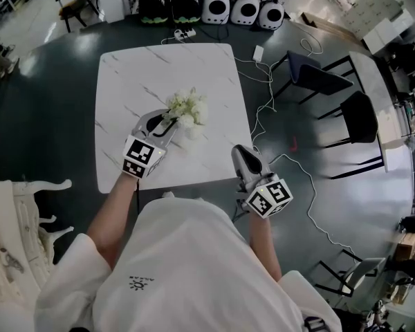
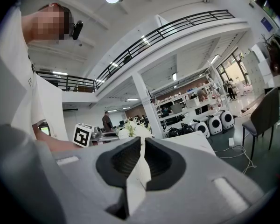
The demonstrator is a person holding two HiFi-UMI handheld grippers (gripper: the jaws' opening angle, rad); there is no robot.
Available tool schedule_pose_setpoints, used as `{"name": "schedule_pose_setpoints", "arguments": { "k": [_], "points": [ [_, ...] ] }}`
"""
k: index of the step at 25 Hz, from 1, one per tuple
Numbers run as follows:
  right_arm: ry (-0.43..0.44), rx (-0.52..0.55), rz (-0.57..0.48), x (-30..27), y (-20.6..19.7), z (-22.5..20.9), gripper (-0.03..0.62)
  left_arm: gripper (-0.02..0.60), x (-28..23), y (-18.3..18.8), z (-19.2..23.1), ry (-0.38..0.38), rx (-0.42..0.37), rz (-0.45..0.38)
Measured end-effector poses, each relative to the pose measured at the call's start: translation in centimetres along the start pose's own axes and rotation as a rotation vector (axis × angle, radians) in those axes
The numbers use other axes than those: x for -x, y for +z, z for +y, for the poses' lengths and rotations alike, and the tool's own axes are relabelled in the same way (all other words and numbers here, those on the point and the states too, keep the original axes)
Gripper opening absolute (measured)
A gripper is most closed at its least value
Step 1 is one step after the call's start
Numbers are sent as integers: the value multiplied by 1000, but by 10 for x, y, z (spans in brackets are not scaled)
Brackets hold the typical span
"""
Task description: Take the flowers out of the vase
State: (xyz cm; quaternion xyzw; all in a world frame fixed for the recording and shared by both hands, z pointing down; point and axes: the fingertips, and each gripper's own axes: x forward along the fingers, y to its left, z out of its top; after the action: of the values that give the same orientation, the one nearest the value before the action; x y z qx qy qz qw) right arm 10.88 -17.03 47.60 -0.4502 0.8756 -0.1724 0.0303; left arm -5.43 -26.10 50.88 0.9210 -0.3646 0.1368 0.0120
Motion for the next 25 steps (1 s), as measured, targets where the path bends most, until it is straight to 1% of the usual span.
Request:
{"name": "schedule_pose_setpoints", "arguments": {
  "k": [10,17,25],
  "points": [
    [11,0,-5,1,2,0,26,75,3,11,-1,13,5,-32],
    [15,4,-8,3,2,0,26,66,8,23,5,35,31,-69],
    [29,2,-15,5,6,1,26,57,16,44,10,50,113,-133]
  ]
}}
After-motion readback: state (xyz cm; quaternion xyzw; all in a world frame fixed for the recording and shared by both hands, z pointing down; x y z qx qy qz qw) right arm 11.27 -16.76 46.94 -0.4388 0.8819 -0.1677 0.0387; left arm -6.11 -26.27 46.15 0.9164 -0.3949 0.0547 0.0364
